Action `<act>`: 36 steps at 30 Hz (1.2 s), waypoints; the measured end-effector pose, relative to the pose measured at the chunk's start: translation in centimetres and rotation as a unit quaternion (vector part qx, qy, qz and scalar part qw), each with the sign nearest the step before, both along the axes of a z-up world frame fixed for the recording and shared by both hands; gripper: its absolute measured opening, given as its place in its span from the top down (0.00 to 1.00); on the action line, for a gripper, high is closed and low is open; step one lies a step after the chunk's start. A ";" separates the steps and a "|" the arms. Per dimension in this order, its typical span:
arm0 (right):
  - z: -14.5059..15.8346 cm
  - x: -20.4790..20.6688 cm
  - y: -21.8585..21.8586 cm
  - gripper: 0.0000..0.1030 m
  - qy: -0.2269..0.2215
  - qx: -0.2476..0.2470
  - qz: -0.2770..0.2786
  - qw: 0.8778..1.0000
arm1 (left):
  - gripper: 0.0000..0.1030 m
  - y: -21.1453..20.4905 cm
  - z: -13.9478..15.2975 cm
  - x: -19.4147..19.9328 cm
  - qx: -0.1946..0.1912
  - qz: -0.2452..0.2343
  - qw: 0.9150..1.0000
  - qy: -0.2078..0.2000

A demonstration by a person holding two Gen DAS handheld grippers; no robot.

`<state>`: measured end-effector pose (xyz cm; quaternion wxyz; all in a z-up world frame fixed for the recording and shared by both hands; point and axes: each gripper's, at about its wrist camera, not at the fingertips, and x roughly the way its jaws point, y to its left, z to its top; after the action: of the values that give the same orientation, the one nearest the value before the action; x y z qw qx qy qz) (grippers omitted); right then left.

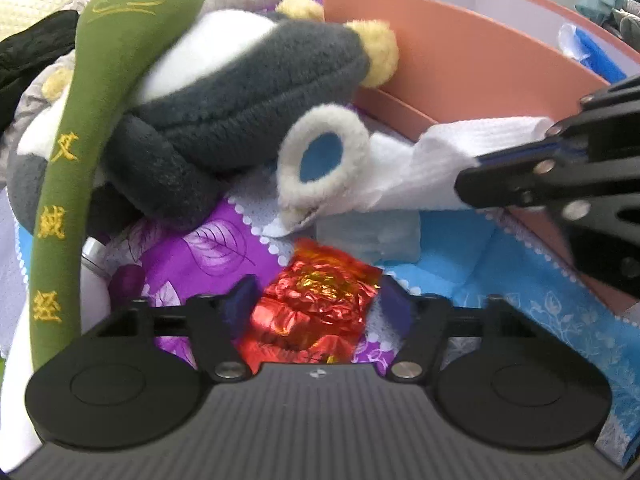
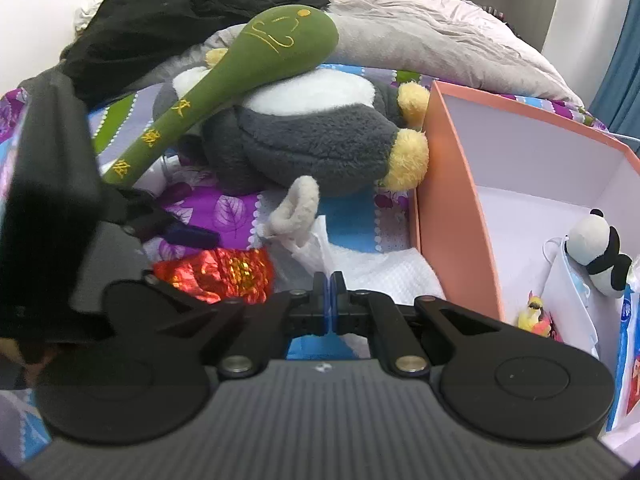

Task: Organize soft objects
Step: 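Grasp the red packet with the left gripper while the right gripper grasps the white tissue, then lift the red packet with the left gripper while the right gripper regrasps the tissue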

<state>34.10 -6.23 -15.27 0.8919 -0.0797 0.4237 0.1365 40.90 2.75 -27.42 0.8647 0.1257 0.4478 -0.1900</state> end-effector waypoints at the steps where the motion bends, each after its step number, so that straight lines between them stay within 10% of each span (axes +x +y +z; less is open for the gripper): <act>1: 0.1 -0.1 -0.1 0.95 -0.001 0.000 0.000 1.000 | 0.38 0.0 0.0 -0.1 -0.003 0.003 1.000 -0.001; 13: 1.9 -4.1 -0.8 0.95 -0.002 0.006 0.009 1.000 | 0.40 1.2 2.2 -5.4 -0.025 0.071 0.997 0.007; 36: 1.1 -15.9 -1.7 0.93 0.061 0.050 0.064 0.995 | 0.39 3.5 6.8 -19.5 -0.090 0.241 0.966 0.033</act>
<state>18.16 -7.89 -14.16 0.8569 -0.0535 0.4636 0.2191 21.37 6.26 -20.59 0.8775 -0.0708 0.4739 -0.0198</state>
